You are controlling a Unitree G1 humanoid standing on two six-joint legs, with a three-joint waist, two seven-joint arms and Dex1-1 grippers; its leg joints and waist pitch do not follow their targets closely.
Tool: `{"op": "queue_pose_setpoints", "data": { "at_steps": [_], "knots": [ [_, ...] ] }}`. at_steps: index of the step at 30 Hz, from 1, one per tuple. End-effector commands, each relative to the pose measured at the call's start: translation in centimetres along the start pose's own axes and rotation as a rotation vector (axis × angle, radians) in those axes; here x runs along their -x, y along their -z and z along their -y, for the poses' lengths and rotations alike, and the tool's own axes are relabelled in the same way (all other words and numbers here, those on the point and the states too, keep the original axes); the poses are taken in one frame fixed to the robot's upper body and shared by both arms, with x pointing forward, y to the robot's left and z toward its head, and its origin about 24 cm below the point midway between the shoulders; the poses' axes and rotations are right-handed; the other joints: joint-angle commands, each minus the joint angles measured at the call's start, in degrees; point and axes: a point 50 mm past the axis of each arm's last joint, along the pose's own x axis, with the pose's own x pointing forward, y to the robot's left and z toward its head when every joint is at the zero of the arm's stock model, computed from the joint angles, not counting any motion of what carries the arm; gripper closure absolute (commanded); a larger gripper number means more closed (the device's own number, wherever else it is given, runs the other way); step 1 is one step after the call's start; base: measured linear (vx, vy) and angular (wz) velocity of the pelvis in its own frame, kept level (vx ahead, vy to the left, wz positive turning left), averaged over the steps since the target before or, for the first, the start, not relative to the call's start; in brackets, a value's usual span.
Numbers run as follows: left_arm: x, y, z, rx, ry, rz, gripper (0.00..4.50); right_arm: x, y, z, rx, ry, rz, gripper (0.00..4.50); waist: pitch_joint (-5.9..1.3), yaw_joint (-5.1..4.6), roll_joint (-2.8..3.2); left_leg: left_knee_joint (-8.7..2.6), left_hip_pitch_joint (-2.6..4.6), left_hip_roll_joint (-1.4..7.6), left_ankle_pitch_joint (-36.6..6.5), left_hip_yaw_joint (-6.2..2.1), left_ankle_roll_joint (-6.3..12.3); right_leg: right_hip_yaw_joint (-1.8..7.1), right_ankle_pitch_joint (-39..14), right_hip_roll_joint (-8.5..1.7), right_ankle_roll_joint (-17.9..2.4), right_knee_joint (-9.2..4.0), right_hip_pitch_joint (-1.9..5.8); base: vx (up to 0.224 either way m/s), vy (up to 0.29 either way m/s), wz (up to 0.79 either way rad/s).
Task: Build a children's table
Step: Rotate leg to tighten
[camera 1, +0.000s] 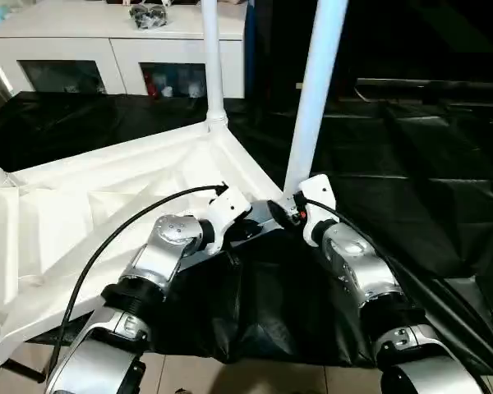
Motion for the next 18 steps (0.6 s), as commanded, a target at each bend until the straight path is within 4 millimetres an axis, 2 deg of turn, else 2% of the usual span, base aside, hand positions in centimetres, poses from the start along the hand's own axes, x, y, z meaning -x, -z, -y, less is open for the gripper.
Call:
{"op": "queue_pose_setpoints", "data": {
  "at_steps": [1,2,5,7,8,10,11,14,15,16,18],
  "knots": [
    [-0.4,-2.0,1.0,-0.081,0.114,0.097,4.5,-0.2,0.1,-2.1,0.071,-0.178,-0.013,0.59,-3.66,-0.08,-0.21,-4.01,0.48,0.89,-17.2,-0.27,1.83,1.94,-19.0,-2.93,-10.9,-4.15,2.41,0.0,0.0,0.0],
    [0.0,-1.8,1.0,-0.092,0.15,0.098,4.5,0.3,0.1,-1.7,0.103,-0.219,-0.009,0.59,-3.74,0.04,-0.02,-3.93,0.49,0.86,-16.6,-0.24,2.04,1.93,-17.9,-2.92,-11.1,-4.02,2.56,0.0,0.0,0.0],
    [1.0,-1.4,1.0,-0.106,0.224,0.095,4.5,1.6,0.2,-1.0,0.158,-0.333,0.001,0.59,-3.86,0.16,-0.37,-3.73,0.23,0.99,-14.5,-0.09,3.41,2.02,-13.9,-2.98,-12.5,-3.59,2.91,0.0,0.0,0.0],
    [1.4,-1.3,0.9,-0.12,0.252,0.093,4.5,2.2,0.2,-0.7,0.173,-0.387,0.003,0.59,-4.02,0.35,-0.11,-3.58,0.46,1.22,-13.4,0.01,3.88,2.08,-11.5,-2.94,-13.7,-3.23,2.76,0.0,0.0,0.0],
    [1.4,-1.3,0.9,-0.12,0.252,0.093,4.5,2.2,0.2,-0.7,0.173,-0.387,0.003,0.59,-3.92,0.42,-0.23,-3.63,0.28,1.16,-13.2,-0.02,4.13,1.97,-10.8,-2.77,-14.1,-3.08,2.98,0.0,0.0,0.0],
    [1.9,-1.1,0.7,-0.133,0.282,0.086,4.5,3.1,0.2,-0.4,0.183,-0.464,0.005,0.59,-3.93,0.64,-0.23,-3.58,0.45,1.23,-13.4,0.08,4.34,1.97,-10.8,-2.79,-14.3,-3.14,3.02,0.0,0.0,0.0],
    [2.3,-0.9,0.5,-0.137,0.297,0.082,4.5,3.8,0.2,-0.1,0.182,-0.524,0.005,0.59,-3.82,0.8,0.21,-3.64,0.49,1.34,-14.0,0.07,4.3,1.97,-11.4,-2.78,-14.4,-3.13,2.89,0.0,0.0,0.0],
    [2.7,-0.8,0.3,-0.136,0.325,0.079,4.5,4.6,0.2,0.2,0.188,-0.599,-0.01,0.59,-3.7,1.19,-0.1,-3.7,0.67,1.35,-15.6,0.16,3.86,1.96,-14.0,-2.78,-14.0,-3.45,2.86,0.0,0.0,0.0],
    [2.8,-0.7,0.3,-0.137,0.335,0.079,4.5,4.9,0.2,0.2,0.193,-0.624,-0.017,0.59,-3.68,1.32,0.12,-3.71,0.75,1.42,-15.9,0.16,3.77,2.02,-14.5,-2.81,-13.8,-3.5,2.77,0.0,0.0,0.0],
    [3.0,-0.6,0.3,-0.132,0.351,0.076,4.5,5.3,0.2,0.2,0.193,-0.658,-0.025,0.59,-3.65,1.45,-0.04,-3.7,0.95,1.48,-16.5,0.23,3.56,2.07,-15.3,-2.8,-13.7,-3.63,2.54,0.0,0.0,0.0],
    [3.2,-0.5,0.3,-0.132,0.36,0.073,4.5,5.5,0.2,0.2,0.191,-0.682,-0.031,0.74,-3.6,1.57,-0.08,-3.85,0.76,1.47,-16.4,0.11,3.19,2.05,-16.2,-2.87,-13.4,-3.6,2.6,0.0,0.0,0.0]
  ]
}}
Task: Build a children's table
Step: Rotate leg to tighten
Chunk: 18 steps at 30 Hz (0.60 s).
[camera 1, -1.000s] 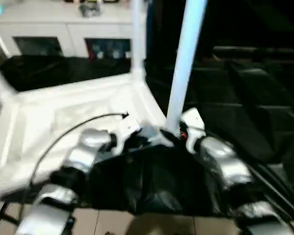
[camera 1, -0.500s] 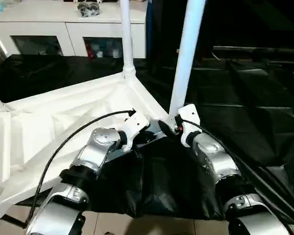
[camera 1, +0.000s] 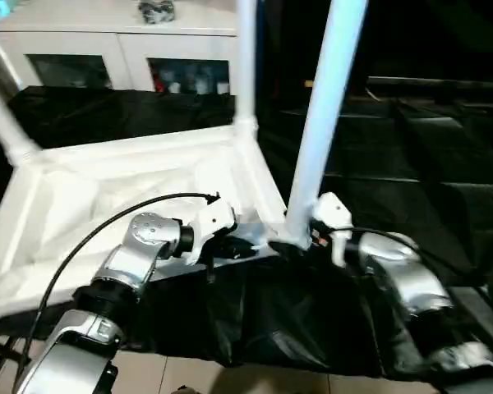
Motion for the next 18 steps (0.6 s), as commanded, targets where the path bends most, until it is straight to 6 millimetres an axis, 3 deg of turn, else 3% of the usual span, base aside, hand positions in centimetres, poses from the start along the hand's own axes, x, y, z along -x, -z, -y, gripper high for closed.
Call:
{"op": "queue_pose_setpoints", "data": {
  "at_steps": [1,3,4,5,7,10,13,18],
  "knots": [
    [-0.3,-1.6,-0.1,-0.064,0.025,0.058,4.5,-0.6,-0.3,-1.0,-0.002,-0.095,0.012,0.74,-3.69,-0.11,-0.17,-3.8,1.01,1.32,-16.4,0.06,3.09,2.01,-16.6,-2.9,-13.0,-3.73,2.7,0.0,0.0,0.0],
    [0.0,-1.5,-0.1,-0.057,0.043,0.054,4.5,-0.3,-0.3,-1.4,-0.003,-0.15,0.004,0.95,-3.67,-0.03,-0.58,-3.82,0.9,1.31,-16.2,0.07,3.12,2.03,-17.2,-2.9,-12.7,-3.77,2.76,0.0,0.0,0.0],
    [0.2,-1.4,-0.1,-0.053,0.058,0.052,4.5,-0.2,-0.3,-1.7,-0.004,-0.19,-0.006,1.01,-3.72,0.06,-0.37,-3.79,0.92,1.38,-15.8,0.04,3.16,2.08,-17.0,-2.98,-12.7,-3.67,2.64,0.0,0.0,0.0],
    [0.2,-1.4,-0.1,-0.053,0.058,0.052,4.5,-0.2,-0.3,-1.7,-0.004,-0.19,-0.006,1.01,-3.7,0.17,-0.61,-3.78,0.87,1.37,-15.3,0.06,3.33,2.06,-16.9,-2.98,-12.7,-3.62,2.68,0.0,0.0,0.0],
    [0.2,-1.5,-0.1,-0.053,0.068,0.051,4.5,-0.2,-0.1,-1.9,0.006,-0.207,-0.016,1.36,-3.75,0.25,-0.47,-3.73,0.8,1.37,-14.8,0.05,3.32,2.06,-16.8,-3.05,-12.7,-3.6,2.63,0.0,0.0,0.0],
    [0.3,-1.4,0.0,-0.053,0.076,0.049,4.5,-0.3,-0.1,-2.0,0.009,-0.205,-0.02,1.52,-3.78,0.23,-0.41,-3.74,0.76,1.36,-14.2,0.01,3.24,2.05,-16.0,-3.04,-12.8,-3.53,2.65,0.0,0.0,0.0],
    [0.2,-1.2,0.1,-0.059,0.075,0.038,4.5,-0.7,-0.1,-1.8,0.002,-0.166,-0.011,1.76,-3.75,0.07,-0.86,-3.73,0.63,1.26,-14.1,0.05,3.24,2.01,-15.9,-3.0,-12.7,-3.49,2.76,0.0,0.0,0.0],
    [-0.3,-1.5,-0.7,-0.046,-0.043,0.032,4.5,-1.6,0.3,-1.5,-0.043,-0.037,-0.022,1.85,-3.58,-0.4,-0.91,-3.8,0.73,1.19,-14.6,-0.04,2.61,2.06,-19.5,-3.12,-11.5,-3.82,2.55,0.0,0.0,0.0]
  ]
}}
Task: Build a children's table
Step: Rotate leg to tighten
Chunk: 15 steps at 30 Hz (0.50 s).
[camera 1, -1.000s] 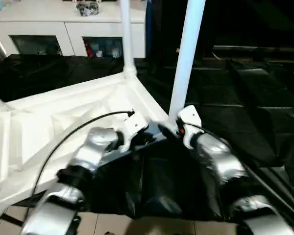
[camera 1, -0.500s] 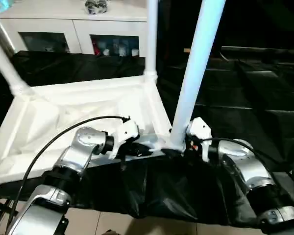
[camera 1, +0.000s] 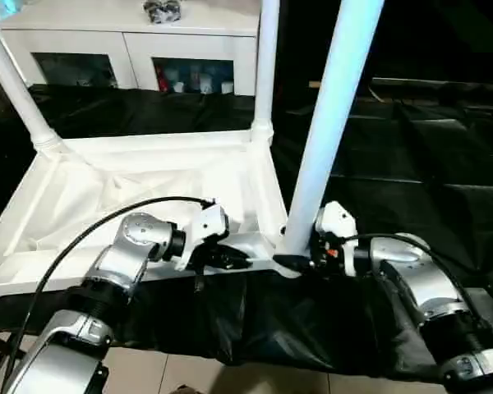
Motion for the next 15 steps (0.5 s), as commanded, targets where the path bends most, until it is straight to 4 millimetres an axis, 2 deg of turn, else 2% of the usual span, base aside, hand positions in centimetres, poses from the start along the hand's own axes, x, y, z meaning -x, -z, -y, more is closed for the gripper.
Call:
{"op": "queue_pose_setpoints", "data": {
  "at_steps": [1,3,4,5,7,8,9,10,11,12,15],
  "knots": [
    [-0.8,-1.9,-0.9,-0.041,-0.09,0.051,4.5,-1.7,0.3,-0.9,-0.012,0.009,-0.011,1.86,-3.61,-0.22,-0.74,-3.81,0.78,1.12,-14.8,-0.07,2.33,2.03,-20.8,-3.18,-11.0,-4.0,2.55,0.0,0.0,0.0],
    [-1.4,-2.3,-1.4,-0.026,-0.165,0.058,4.5,-2.5,0.5,-0.4,-0.026,0.131,-0.015,1.87,-3.52,-0.37,-0.76,-3.84,0.91,1.1,-15.3,-0.09,1.84,2.08,-22.0,-3.12,-10.5,-4.19,2.3,0.0,0.0,0.0],
    [-1.7,-2.6,-1.6,-0.019,-0.207,0.06,4.5,-3.1,0.7,-0.1,-0.044,0.217,-0.023,1.87,-3.46,-0.77,-0.62,-3.97,0.96,0.97,-16.2,-0.16,0.89,1.98,-23.2,-3.07,-10.3,-4.25,2.16,0.0,0.0,0.0],
    [-2.4,-2.9,-1.7,-0.004,-0.25,0.069,4.5,-3.8,0.9,0.5,-0.08,0.333,-0.029,1.87,-3.45,-0.79,-0.3,-4.03,1.0,0.92,-16.7,-0.33,0.5,1.9,-23.9,-3.13,-10.0,-4.31,2.29,0.0,0.0,0.0],
    [-2.6,-3.0,-1.7,0.0,-0.258,0.072,4.5,-3.9,0.9,0.6,-0.088,0.356,-0.03,1.87,-3.5,-1.26,-0.58,-3.99,1.04,0.77,-17.5,-0.41,0.09,1.81,-25.1,-3.15,-9.4,-4.51,2.32,0.0,0.0,0.0],
    [-3.5,-3.5,-1.8,0.031,-0.31,0.093,4.5,-4.8,0.7,1.0,-0.143,0.473,-0.017,1.88,-3.44,-1.49,0.21,-3.99,1.04,0.78,-18.1,-0.37,0.29,1.92,-24.9,-3.07,-9.2,-4.75,2.21,0.0,0.0,0.0],
    [-4.0,-3.7,-1.7,0.046,-0.331,0.102,4.5,-5.2,0.5,1.2,-0.17,0.526,-0.015,1.88,-3.5,-1.99,0.01,-3.99,1.06,0.84,-18.4,-0.39,-0.05,1.93,-24.0,-2.96,-9.7,-4.59,2.08,0.0,0.0,0.0],
    [-4.0,-3.7,-1.7,0.046,-0.331,0.102,4.5,-5.2,0.5,1.2,-0.17,0.526,-0.015,1.88,-3.58,-2.08,-0.08,-4.0,1.07,0.78,-18.3,-0.46,-0.12,1.83,-23.7,-2.94,-9.9,-4.56,2.21,0.0,0.0,0.0],
    [-4.7,-4.0,-1.6,0.053,-0.345,0.112,4.5,-5.9,0.2,1.1,-0.192,0.555,-0.006,1.88,-3.68,-2.06,0.16,-3.91,1.05,0.74,-18.0,-0.35,0.13,1.91,-22.4,-2.85,-9.9,-4.56,2.25,0.0,0.0,0.0],
    [-5.3,-4.2,-1.3,0.055,-0.344,0.12,4.5,-6.6,-0.3,0.9,-0.199,0.562,0.006,1.88,-3.69,-2.06,0.11,-3.86,1.02,0.73,-17.7,-0.31,0.33,1.99,-21.6,-2.86,-10.2,-4.52,2.2,0.0,0.0,0.0],
    [-5.9,-4.5,-1.0,0.05,-0.332,0.128,4.5,-7.4,-0.7,0.7,-0.203,0.566,0.022,1.88,-3.98,-1.8,0.19,-3.68,0.73,0.66,-15.1,-0.17,1.72,2.03,-17.2,-2.9,-11.2,-4.07,2.6,0.0,0.0,0.0]
  ]
}}
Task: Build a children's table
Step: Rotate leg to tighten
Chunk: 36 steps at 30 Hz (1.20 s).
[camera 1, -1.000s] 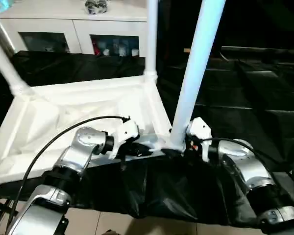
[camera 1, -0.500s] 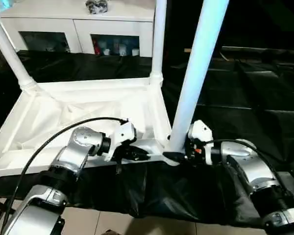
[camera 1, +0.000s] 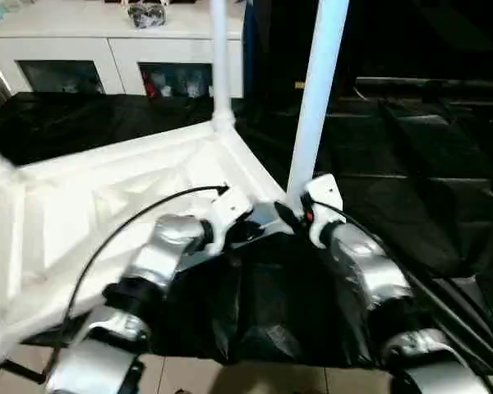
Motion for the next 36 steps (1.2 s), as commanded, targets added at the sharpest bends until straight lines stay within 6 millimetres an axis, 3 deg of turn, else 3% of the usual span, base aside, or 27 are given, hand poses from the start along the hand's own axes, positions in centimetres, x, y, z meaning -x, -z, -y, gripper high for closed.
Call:
{"op": "queue_pose_setpoints", "data": {
  "at_steps": [1,2,3,7,8,9,11,12,14,15,18,19,21,24,25,31,36],
  "knots": [
    [-1.7,-2.8,1.7,-0.042,0.055,0.119,4.5,-1.2,0.4,-3.6,0.0,-0.117,-0.025,1.88,-3.81,-0.11,-0.21,-3.65,0.39,0.73,-14.3,-0.18,2.04,1.87,-16.0,-2.94,-11.8,-3.88,2.67,0.0,0.0,0.0],
    [-1.7,-2.8,1.7,-0.042,0.055,0.119,4.5,-1.2,0.4,-3.6,0.0,-0.117,-0.025,1.88,-3.83,-0.11,-0.2,-3.61,0.41,0.73,-14.2,-0.19,2.14,1.86,-15.6,-2.91,-11.9,-3.85,2.74,0.0,0.0,0.0],
    [-1.6,-2.8,1.6,-0.044,0.058,0.124,4.5,-1.2,0.4,-3.7,0.006,-0.125,-0.022,1.32,-3.83,-0.1,-0.15,-3.6,0.45,0.78,-14.2,-0.16,2.3,1.85,-15.2,-2.9,-12.2,-3.8,2.68,0.0,0.0,0.0],
    [-0.4,-2.4,1.0,-0.071,0.09,0.12,4.5,-0.8,0.4,-2.3,0.025,-0.129,-0.021,0.98,-3.78,-0.13,-0.08,-3.68,0.44,0.78,-15.0,-0.17,2.43,1.83,-15.5,-2.87,-12.2,-3.84,2.77,0.0,0.0,0.0],
    [-0.4,-2.4,1.0,-0.071,0.09,0.12,4.5,-0.8,0.4,-2.3,0.025,-0.129,-0.021,0.83,-3.74,-0.24,0.23,-3.71,0.43,0.77,-15.4,-0.16,2.29,1.81,-15.6,-2.82,-12.2,-3.94,2.76,0.0,0.0,0.0],
    [0.0,-2.2,1.0,-0.077,0.12,0.123,4.5,-0.6,0.3,-1.9,0.052,-0.14,-0.017,0.83,-3.79,-0.31,0.44,-3.67,0.45,0.75,-15.4,-0.19,2.2,1.82,-15.3,-2.81,-12.2,-3.83,2.8,0.0,0.0,0.0],
    [0.8,-1.8,0.8,-0.092,0.171,0.124,4.5,0.0,0.1,-1.1,0.085,-0.191,-0.005,0.83,-3.89,-0.19,0.26,-3.55,0.48,0.83,-14.6,-0.13,2.51,1.89,-13.6,-2.89,-13.2,-3.6,2.88,0.0,0.0,0.0],
    [0.8,-1.8,0.8,-0.093,0.175,0.124,4.5,0.0,0.1,-1.1,0.087,-0.196,-0.004,0.83,-3.88,-0.17,-0.24,-3.51,0.45,0.86,-14.3,-0.06,2.88,1.89,-13.2,-2.85,-13.4,-3.6,2.94,0.0,0.0,0.0],
    [1.3,-1.6,0.8,-0.101,0.21,0.12,4.5,0.4,-0.1,-0.8,0.109,-0.248,0.004,0.83,-3.8,0.01,0.18,-3.47,0.35,0.91,-13.2,0.0,3.79,1.94,-12.0,-2.84,-13.7,-3.38,2.94,0.0,0.0,0.0],
    [1.8,-1.4,0.6,-0.115,0.242,0.119,4.5,1.0,-0.1,-0.6,0.132,-0.326,0.014,0.83,-3.79,0.15,-0.42,-3.43,0.38,0.92,-13.3,0.04,4.01,1.87,-12.5,-2.82,-13.7,-3.39,3.11,0.0,0.0,0.0],
    [2.4,-1.2,0.4,-0.132,0.269,0.11,4.5,2.0,-0.1,-0.5,0.156,-0.432,0.017,0.83,-3.7,0.24,-0.11,-3.46,0.37,1.11,-13.2,0.08,4.33,1.95,-12.8,-2.87,-13.7,-3.34,2.94,0.0,0.0,0.0],
    [2.7,-1.0,0.1,-0.134,0.277,0.104,4.5,2.7,0.1,-0.5,0.167,-0.51,0.012,0.83,-3.64,0.46,-0.73,-3.44,0.42,1.13,-13.5,0.14,4.51,1.9,-13.5,-2.78,-13.5,-3.39,2.96,0.0,0.0,0.0],
    [3.1,-1.0,-0.2,-0.136,0.286,0.1,4.5,3.5,0.3,-0.4,0.186,-0.594,0.002,0.83,-3.59,1.02,-0.42,-3.41,0.63,1.37,-13.5,0.21,4.64,1.99,-14.2,-2.84,-13.4,-3.41,2.71,0.0,0.0,0.0],
    [3.5,-0.9,-0.4,-0.138,0.304,0.098,4.5,4.7,0.7,-0.5,0.203,-0.711,-0.023,0.83,-3.48,1.22,-0.83,-3.48,0.56,1.32,-13.8,0.23,4.42,2.0,-15.4,-2.88,-13.1,-3.53,2.7,0.0,0.0,0.0],
    [3.7,-0.8,-0.4,-0.133,0.318,0.1,4.5,5.1,0.8,-0.5,0.201,-0.752,-0.033,0.83,-3.45,1.61,-0.71,-3.43,0.71,1.36,-14.0,0.25,4.49,2.09,-16.3,-2.96,-12.8,-3.56,2.57,0.0,0.0,0.0],
    [3.8,-0.6,-0.2,-0.138,0.351,0.089,4.5,5.4,0.7,-1.0,0.19,-0.801,-0.041,1.2,-3.49,1.78,-0.74,-3.48,0.55,1.26,-13.4,0.11,3.69,2.02,-18.3,-3.06,-12.1,-3.7,2.56,0.0,0.0,0.0],
    [3.7,-0.6,-0.1,-0.131,0.35,0.097,4.5,5.4,0.8,-1.4,0.172,-0.811,-0.037,1.56,-3.57,1.85,-0.72,-3.46,0.48,1.25,-12.7,0.06,3.67,1.98,-16.8,-3.0,-12.3,-3.51,2.61,0.0,0.0,0.0]
  ]
}}
